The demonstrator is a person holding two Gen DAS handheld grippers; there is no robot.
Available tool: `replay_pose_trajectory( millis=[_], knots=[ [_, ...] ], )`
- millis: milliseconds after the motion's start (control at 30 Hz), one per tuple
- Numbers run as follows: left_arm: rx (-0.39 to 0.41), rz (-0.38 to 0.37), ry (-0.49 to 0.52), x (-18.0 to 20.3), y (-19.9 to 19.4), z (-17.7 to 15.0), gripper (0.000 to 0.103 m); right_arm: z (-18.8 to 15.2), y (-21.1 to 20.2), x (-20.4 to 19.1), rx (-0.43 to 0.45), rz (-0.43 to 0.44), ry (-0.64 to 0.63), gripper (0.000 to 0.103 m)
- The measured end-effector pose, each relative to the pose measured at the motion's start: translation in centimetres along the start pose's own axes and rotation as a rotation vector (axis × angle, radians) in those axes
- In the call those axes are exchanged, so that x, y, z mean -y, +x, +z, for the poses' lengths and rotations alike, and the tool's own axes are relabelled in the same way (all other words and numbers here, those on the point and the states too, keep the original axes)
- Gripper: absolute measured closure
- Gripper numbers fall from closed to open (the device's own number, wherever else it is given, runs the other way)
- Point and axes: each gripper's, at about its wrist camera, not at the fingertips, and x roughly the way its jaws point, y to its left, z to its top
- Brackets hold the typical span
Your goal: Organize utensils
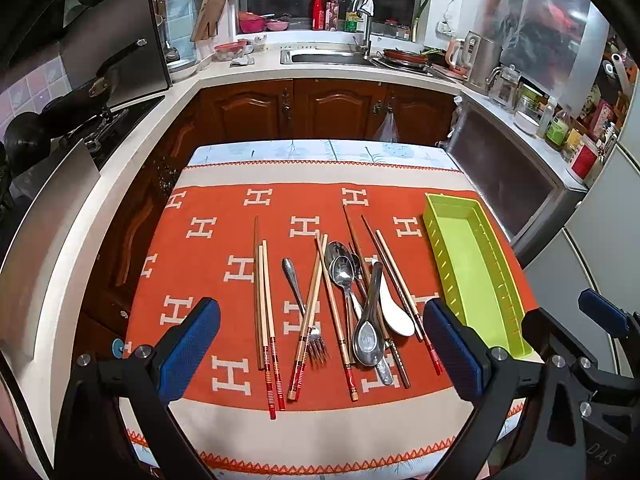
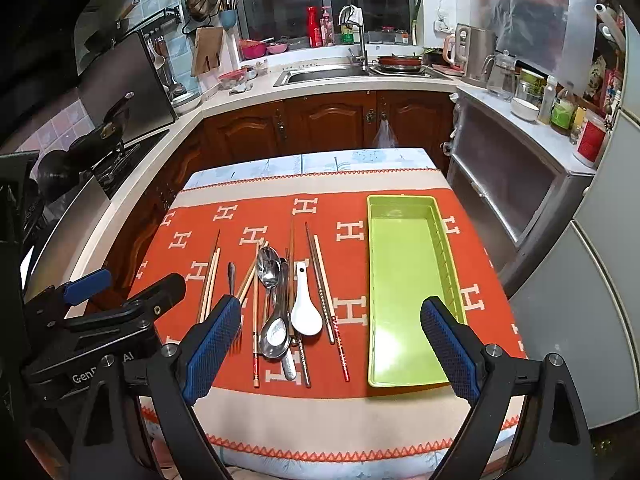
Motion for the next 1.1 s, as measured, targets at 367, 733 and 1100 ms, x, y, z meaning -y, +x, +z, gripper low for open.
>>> replay_pose_trajectory(
  millis=[367, 733, 1100],
  knots=[
    [0.008, -0.002, -0.001, -0.7, -1.0, -0.6, 0.003, -0.8, -1.6, -0.1, 0.014, -0.009, -0.003, 0.010],
    [0.013, 0.006, 0.001, -0.7, -1.5, -0.7, 0.003, -1.0, -3.1, -0.9, 0.016, -0.006, -0.008, 0.010],
    [0.015, 0.010, 0.001, -1.0, -1.8, -0.8, 0.003, -1.2, -4.0, -1.1, 0.017, -0.002, -0.009, 0.010]
  ],
)
